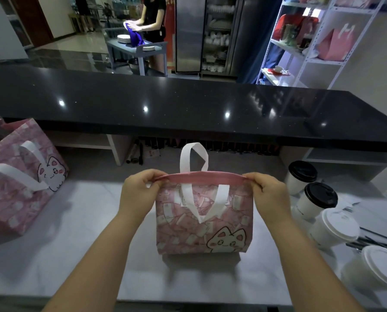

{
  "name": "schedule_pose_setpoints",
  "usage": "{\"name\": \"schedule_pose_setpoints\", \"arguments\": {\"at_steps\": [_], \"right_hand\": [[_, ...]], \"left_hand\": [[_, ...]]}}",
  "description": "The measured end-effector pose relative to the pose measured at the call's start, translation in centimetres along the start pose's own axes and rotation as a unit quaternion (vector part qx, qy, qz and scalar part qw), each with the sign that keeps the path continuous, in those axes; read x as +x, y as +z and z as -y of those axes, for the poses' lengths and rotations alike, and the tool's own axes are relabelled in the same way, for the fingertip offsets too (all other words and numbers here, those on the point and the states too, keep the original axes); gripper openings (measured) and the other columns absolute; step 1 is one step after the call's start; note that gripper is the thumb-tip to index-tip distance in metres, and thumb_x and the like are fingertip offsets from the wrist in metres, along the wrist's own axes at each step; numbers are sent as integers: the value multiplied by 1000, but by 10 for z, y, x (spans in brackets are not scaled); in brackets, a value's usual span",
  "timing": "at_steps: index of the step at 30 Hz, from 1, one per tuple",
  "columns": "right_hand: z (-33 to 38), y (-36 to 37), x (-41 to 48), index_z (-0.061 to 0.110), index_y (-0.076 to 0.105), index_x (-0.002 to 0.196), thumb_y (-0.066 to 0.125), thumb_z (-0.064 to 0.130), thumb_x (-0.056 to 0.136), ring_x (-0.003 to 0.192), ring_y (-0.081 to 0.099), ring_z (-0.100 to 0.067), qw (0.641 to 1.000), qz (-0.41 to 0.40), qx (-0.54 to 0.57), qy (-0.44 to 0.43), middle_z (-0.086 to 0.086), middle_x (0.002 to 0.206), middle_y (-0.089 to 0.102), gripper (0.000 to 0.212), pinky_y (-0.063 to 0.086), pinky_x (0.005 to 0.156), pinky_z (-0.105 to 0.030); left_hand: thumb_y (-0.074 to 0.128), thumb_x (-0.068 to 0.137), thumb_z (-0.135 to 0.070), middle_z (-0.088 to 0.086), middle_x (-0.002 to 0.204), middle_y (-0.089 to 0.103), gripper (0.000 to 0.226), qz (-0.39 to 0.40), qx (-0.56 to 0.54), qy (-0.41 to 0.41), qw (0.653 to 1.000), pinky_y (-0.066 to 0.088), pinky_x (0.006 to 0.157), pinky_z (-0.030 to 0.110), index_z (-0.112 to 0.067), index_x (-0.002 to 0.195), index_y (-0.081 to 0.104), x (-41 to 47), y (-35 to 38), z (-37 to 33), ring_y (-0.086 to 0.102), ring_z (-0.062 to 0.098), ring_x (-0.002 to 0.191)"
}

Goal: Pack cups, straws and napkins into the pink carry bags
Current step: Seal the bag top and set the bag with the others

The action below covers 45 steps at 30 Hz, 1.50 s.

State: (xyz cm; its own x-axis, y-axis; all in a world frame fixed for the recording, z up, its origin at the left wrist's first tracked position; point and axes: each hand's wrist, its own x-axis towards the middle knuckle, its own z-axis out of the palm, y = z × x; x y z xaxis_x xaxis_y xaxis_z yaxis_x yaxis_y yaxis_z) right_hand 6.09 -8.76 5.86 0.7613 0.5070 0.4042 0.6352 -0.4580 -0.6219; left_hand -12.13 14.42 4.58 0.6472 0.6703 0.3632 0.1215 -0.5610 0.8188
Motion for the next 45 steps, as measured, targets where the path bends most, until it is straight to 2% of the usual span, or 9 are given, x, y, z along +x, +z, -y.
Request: {"name": "schedule_pose_setpoints", "arguments": {"at_steps": [3, 6, 10, 14, 19, 23, 32, 41, 45], "right_hand": [[7, 3, -3, 12, 72, 109, 62, 3, 90, 104, 59, -24, 1000, -21, -14, -13, 0, 105, 69, 24, 42, 94, -28], [26, 10, -17, 7, 72, 107, 67, 1, 86, 106, 54, -23, 985, -112, -40, -128, -3, 109, 68, 23, 37, 100, -29], [68, 39, -43, 8, 73, 92, 68, 13, 85, 80, 58, -21, 965, -36, -39, -257, 0, 81, 69, 10, 48, 79, -34], [86, 70, -54, 11, 66, 85, 66, 30, 86, 79, 56, -26, 977, 93, -137, -133, -3, 76, 65, 20, 48, 79, -39], [75, 80, -58, 22, 61, 95, 62, 24, 91, 84, 55, -10, 991, 119, 42, 35, 6, 89, 59, 5, 50, 75, -26], [67, 78, -59, 29, 61, 85, 65, 19, 89, 78, 59, -2, 980, 153, 97, 85, 9, 87, 62, 12, 51, 72, -20], [66, 76, -62, 26, 60, 74, 67, 13, 87, 65, 62, -3, 977, 167, 93, 90, 12, 71, 64, 19, 49, 63, -18], [55, 71, -64, 30, 53, 74, 62, 22, 88, 66, 55, -2, 976, 201, 40, 78, 13, 73, 59, 19, 36, 54, -10], [59, 59, -60, 27, 58, 76, 67, 30, 86, 68, 55, -3, 981, 190, 21, -4, 15, 73, 59, 14, 44, 58, -19]], "left_hand": [[76, 80, -11, -21, 85, 71, 32, -16, -75, -44, 996, 47, 68, 6, -43, 82, 72, -5, 2, 2, 64, -1, 85], [78, 78, -17, -19, 88, 72, 31, -17, -101, -67, 992, 51, 71, 13, -47, 85, 72, -13, -1, 10, 65, 1, 86], [79, 78, -21, -20, 86, 71, 28, -30, -84, -56, 995, 49, 73, 14, -47, 86, 72, -18, 2, 12, 64, 1, 85], [78, 79, -23, -21, 85, 69, 25, -31, -76, -31, 996, 49, 69, 8, -46, 85, 70, -19, 4, 8, 62, -2, 87], [77, 80, -22, -23, 83, 68, 24, -29, -61, -16, 998, 47, 67, 5, -44, 78, 69, -17, 4, 8, 62, -3, 86], [76, 81, -26, -26, 83, 67, 20, -35, -30, -8, 999, 50, 68, 14, -42, 78, 66, -19, 8, 6, 61, -4, 85], [76, 80, -24, -28, 82, 65, 24, -61, -16, 3, 998, 44, 67, 5, -44, 76, 63, -26, 16, 0, 61, -2, 83], [76, 80, -24, -29, 88, 64, 20, -23, 20, 20, 999, 52, 69, 19, -41, 81, 64, -14, 6, 0, 58, -6, 89], [78, 79, -27, -29, 96, 65, 29, -32, -56, -24, 998, 51, 76, 16, -43, 99, 63, -17, 8, -1, 60, -7, 94]]}}
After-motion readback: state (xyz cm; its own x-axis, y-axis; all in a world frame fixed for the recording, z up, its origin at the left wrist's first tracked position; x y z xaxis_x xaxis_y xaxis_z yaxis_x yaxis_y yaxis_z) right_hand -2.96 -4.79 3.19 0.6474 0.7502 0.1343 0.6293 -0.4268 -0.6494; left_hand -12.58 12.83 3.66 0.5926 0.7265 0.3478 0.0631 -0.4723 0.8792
